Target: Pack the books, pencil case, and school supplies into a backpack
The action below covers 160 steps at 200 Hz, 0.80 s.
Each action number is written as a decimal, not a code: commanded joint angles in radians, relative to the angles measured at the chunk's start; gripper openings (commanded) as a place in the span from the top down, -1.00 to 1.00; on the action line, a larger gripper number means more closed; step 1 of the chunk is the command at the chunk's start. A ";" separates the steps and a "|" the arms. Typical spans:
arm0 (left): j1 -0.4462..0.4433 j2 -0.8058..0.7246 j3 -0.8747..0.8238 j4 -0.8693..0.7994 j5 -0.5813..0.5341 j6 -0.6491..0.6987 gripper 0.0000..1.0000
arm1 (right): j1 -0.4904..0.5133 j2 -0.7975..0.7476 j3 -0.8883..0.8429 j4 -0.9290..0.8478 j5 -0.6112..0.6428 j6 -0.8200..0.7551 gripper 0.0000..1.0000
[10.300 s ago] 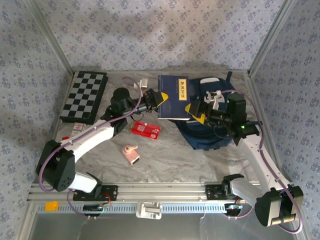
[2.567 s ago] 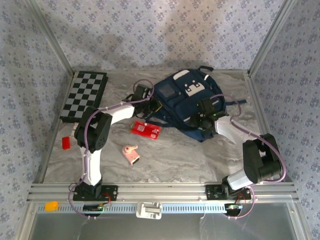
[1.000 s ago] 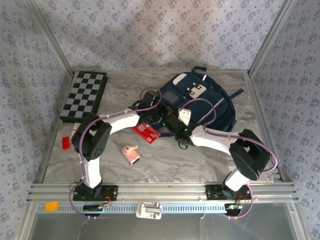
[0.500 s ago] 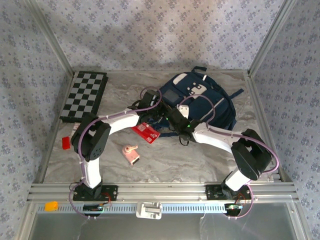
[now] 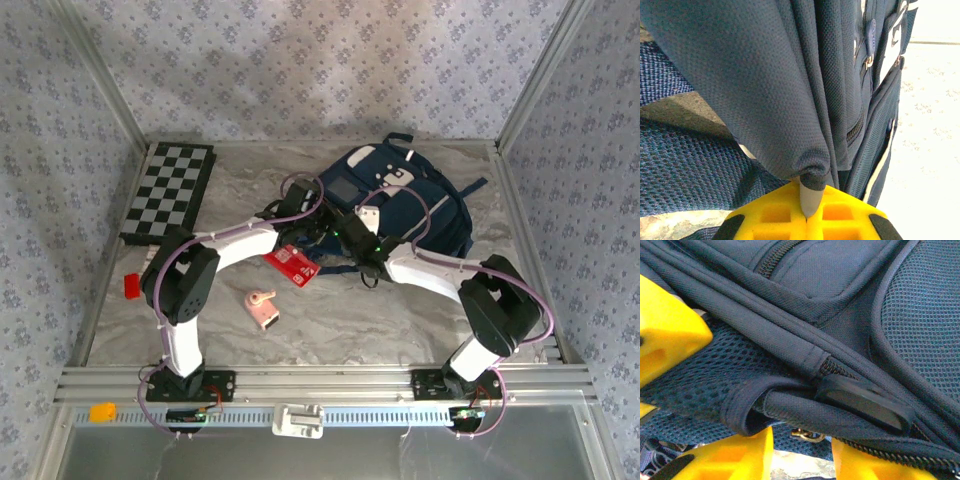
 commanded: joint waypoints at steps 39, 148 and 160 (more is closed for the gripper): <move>-0.027 -0.091 0.055 -0.005 0.049 0.033 1.00 | -0.021 -0.044 -0.006 -0.007 0.060 -0.002 0.57; -0.021 -0.100 0.060 -0.023 0.035 0.045 1.00 | -0.069 -0.044 -0.014 -0.044 -0.080 -0.017 0.56; -0.022 -0.100 0.061 -0.023 0.035 0.045 1.00 | -0.072 -0.021 0.003 -0.040 -0.068 -0.023 0.55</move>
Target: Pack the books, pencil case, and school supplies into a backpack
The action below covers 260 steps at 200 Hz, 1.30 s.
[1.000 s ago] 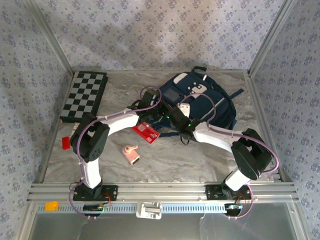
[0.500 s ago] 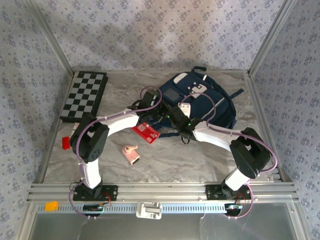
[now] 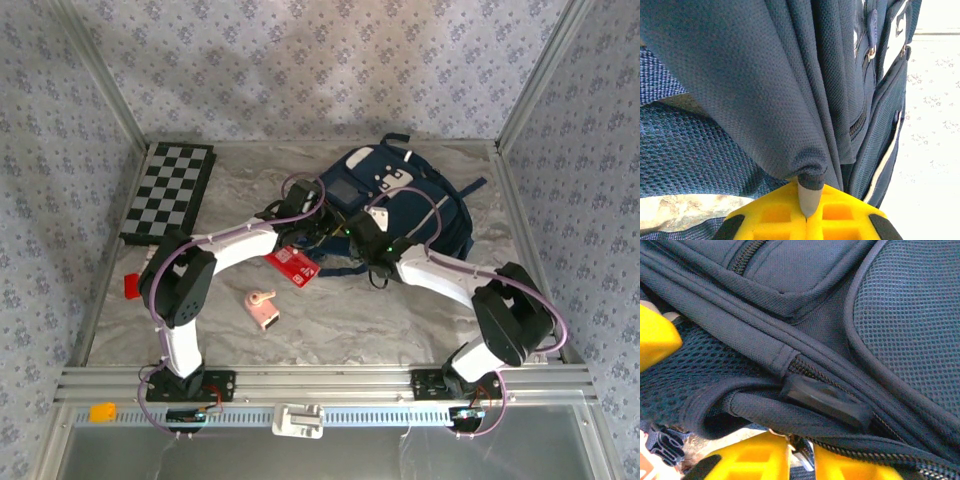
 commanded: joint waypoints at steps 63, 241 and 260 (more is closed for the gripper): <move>-0.008 -0.076 0.072 0.015 0.045 0.026 1.00 | -0.035 0.104 0.090 0.004 0.062 -0.065 0.66; 0.311 0.310 0.547 -0.258 0.209 0.359 1.00 | 0.014 -0.309 -0.132 -0.213 -0.388 -0.063 1.00; 0.314 0.401 0.676 -0.311 0.258 0.393 0.99 | 0.026 -0.256 -0.071 -0.193 -0.392 -0.052 1.00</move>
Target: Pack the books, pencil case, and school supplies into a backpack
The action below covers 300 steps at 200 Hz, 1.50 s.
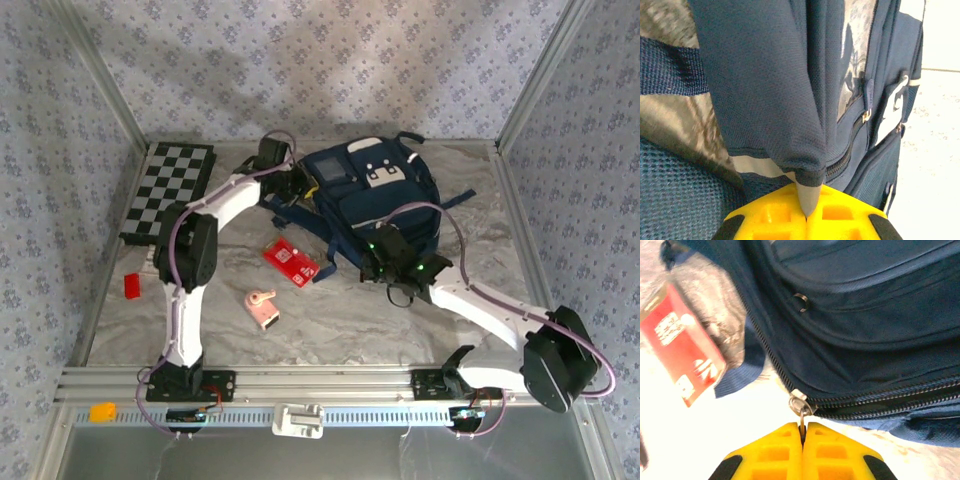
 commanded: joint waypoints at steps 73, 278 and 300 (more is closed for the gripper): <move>-0.010 -0.317 -0.397 0.215 0.030 -0.012 -0.16 | -0.004 0.063 0.037 0.026 -0.069 0.029 1.00; -0.286 -0.280 -0.455 0.230 -0.261 -0.203 1.00 | 0.007 -0.049 -0.008 -0.119 0.064 0.043 1.00; -0.229 -0.296 -0.414 0.144 -0.250 -0.119 1.00 | -0.001 -0.120 -0.040 -0.202 0.080 0.061 1.00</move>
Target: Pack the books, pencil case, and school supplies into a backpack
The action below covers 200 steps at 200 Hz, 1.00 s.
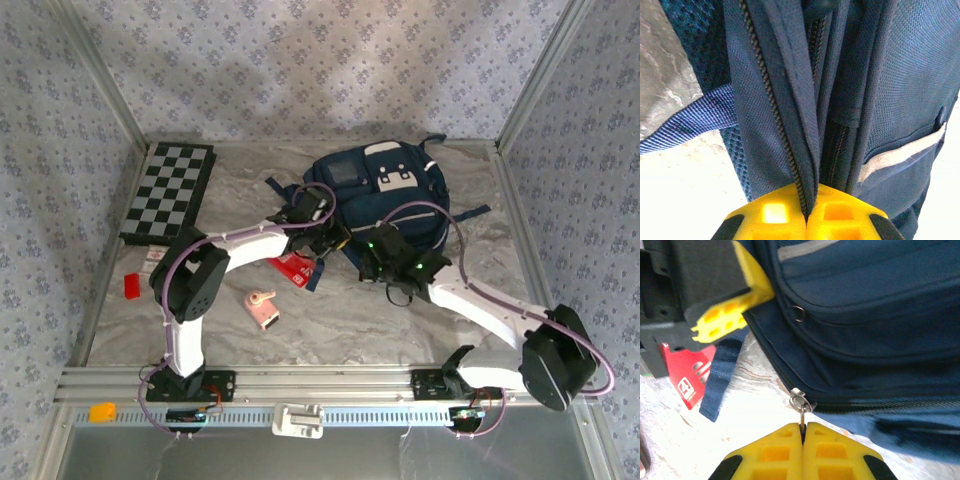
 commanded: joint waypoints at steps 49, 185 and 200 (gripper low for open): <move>0.237 0.004 0.164 -0.119 0.082 0.250 1.00 | -0.097 -0.217 -0.071 -0.298 0.076 0.009 1.00; 0.258 0.008 0.260 -0.239 0.178 0.316 -0.01 | -0.052 -0.016 -0.006 -0.043 -0.063 -0.053 1.00; 0.239 -0.070 0.142 -0.172 0.155 0.255 -0.12 | -0.054 -0.024 -0.023 -0.037 -0.059 -0.049 1.00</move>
